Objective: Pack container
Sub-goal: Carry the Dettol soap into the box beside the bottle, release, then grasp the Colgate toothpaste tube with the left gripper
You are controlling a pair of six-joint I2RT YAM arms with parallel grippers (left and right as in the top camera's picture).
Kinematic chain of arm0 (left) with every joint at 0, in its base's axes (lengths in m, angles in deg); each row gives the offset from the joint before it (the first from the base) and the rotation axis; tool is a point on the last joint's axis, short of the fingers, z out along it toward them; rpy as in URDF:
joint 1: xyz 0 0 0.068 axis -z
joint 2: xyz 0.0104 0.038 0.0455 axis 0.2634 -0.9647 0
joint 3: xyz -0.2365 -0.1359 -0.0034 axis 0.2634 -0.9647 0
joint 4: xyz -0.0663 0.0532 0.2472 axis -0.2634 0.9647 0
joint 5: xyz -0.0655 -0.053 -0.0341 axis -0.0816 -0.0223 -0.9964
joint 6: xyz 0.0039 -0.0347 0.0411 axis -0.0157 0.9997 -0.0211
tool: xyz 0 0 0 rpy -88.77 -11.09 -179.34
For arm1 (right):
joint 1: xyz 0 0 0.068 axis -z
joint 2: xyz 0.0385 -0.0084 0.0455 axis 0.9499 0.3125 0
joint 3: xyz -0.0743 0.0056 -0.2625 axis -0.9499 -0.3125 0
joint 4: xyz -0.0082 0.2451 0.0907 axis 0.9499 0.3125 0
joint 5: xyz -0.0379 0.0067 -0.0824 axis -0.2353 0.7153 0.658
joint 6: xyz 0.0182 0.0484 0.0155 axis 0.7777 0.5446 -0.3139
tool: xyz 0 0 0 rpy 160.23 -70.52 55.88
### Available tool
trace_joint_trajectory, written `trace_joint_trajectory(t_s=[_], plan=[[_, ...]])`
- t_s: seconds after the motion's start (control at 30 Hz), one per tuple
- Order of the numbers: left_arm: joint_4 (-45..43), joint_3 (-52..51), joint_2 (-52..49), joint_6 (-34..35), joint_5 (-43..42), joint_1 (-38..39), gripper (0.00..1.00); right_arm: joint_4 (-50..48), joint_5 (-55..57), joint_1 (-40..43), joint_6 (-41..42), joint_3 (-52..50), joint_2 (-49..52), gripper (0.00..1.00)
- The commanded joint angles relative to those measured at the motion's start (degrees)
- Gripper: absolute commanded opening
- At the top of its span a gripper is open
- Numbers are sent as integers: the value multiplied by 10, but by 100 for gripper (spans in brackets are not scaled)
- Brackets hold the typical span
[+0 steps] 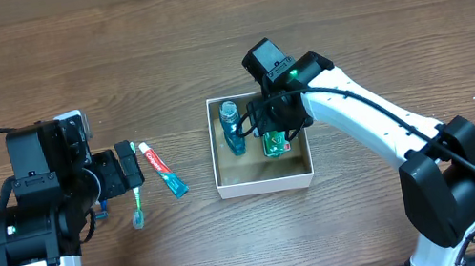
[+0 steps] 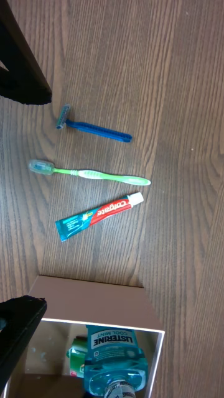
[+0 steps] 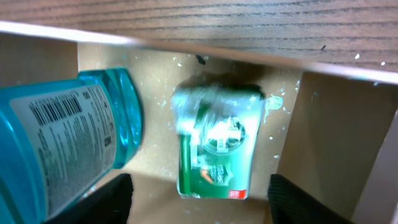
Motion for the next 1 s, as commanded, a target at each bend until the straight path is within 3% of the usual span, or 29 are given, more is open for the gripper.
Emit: trace_joint_trajectory(t_s=[0.0, 0.17, 0.2, 0.23, 0.4, 0.57, 0.73, 0.83, 0.97], plan=[[0, 11, -2, -7, -6, 1, 100, 24, 4, -3, 11, 32, -23, 75], [0, 11, -2, -7, -6, 1, 100, 85, 77, -3, 10, 107, -145, 79], [-3, 12, -2, -7, -4, 1, 100, 85, 95, 1, 11, 110, -172, 86], [-9, 12, -2, -7, -2, 1, 100, 85, 118, 11, 13, 109, -210, 100], [-22, 12, -2, 11, -52, 6, 100, 163, 107, 151, 14, 109, -297, 100], [-9, 12, -21, 119, 30, 97, 100, 221, 69, 275, -4, 73, -302, 100], [20, 11, -119, 251, 19, 117, 100, 188, 48, 302, -30, -48, -302, 100], [7, 11, -198, 276, 19, 117, 100, 155, 31, 302, -31, -106, -301, 100], [-30, 11, -299, 287, 5, 117, 100, 151, 26, 302, -31, -111, -300, 100]])
